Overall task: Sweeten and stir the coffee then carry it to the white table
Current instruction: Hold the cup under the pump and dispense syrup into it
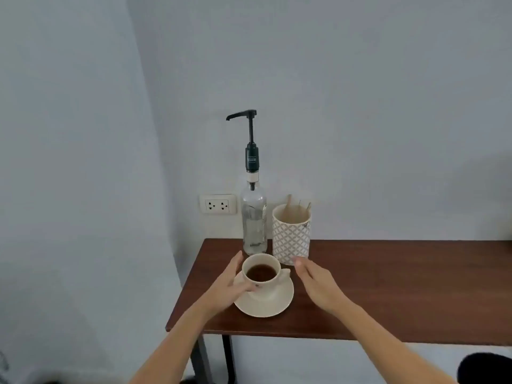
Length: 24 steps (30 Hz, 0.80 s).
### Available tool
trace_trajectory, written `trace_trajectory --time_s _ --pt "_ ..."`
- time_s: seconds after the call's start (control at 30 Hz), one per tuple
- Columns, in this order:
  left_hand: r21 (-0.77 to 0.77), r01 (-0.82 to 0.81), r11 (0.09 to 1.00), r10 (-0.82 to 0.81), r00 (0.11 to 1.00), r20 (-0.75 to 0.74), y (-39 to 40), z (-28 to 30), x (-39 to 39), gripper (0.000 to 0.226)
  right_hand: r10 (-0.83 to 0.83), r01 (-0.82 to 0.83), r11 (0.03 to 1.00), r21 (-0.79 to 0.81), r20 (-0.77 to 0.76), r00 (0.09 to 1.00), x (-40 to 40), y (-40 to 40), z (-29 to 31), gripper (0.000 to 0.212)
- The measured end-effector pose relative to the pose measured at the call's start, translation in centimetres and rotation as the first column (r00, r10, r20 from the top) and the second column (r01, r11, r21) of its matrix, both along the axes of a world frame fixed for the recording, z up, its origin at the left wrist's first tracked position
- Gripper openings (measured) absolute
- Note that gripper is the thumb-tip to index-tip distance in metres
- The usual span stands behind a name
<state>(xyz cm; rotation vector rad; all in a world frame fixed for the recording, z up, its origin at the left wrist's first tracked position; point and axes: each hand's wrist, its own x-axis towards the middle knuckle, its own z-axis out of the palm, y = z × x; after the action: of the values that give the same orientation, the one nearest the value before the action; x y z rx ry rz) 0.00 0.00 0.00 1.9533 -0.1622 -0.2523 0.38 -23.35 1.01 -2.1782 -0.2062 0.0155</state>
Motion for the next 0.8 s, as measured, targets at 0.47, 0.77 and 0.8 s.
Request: trace_trajectory --time_s 0.47,0.77,0.8 --pt "-0.104 -0.483 0.870 0.493 0.832 0.256 -5.8 -3.8 0.7 0.110 0.124 -0.089 0.954 0.286 -0.104 0.987 4.2 1.6 -2.9 0.030" --pt "-0.160 -0.412 0.897 0.442 0.811 0.383 -3.7 0.5 1.6 0.083 0.180 -0.163 0.962 0.219 -0.061 0.982 4.3 2.7 1.8 0.030" --pt "-0.174 -0.403 0.899 0.439 0.815 0.378 -3.1 1.3 1.9 0.085 0.187 -0.177 0.964 0.197 -0.034 0.982 4.6 3.0 3.2 0.028"
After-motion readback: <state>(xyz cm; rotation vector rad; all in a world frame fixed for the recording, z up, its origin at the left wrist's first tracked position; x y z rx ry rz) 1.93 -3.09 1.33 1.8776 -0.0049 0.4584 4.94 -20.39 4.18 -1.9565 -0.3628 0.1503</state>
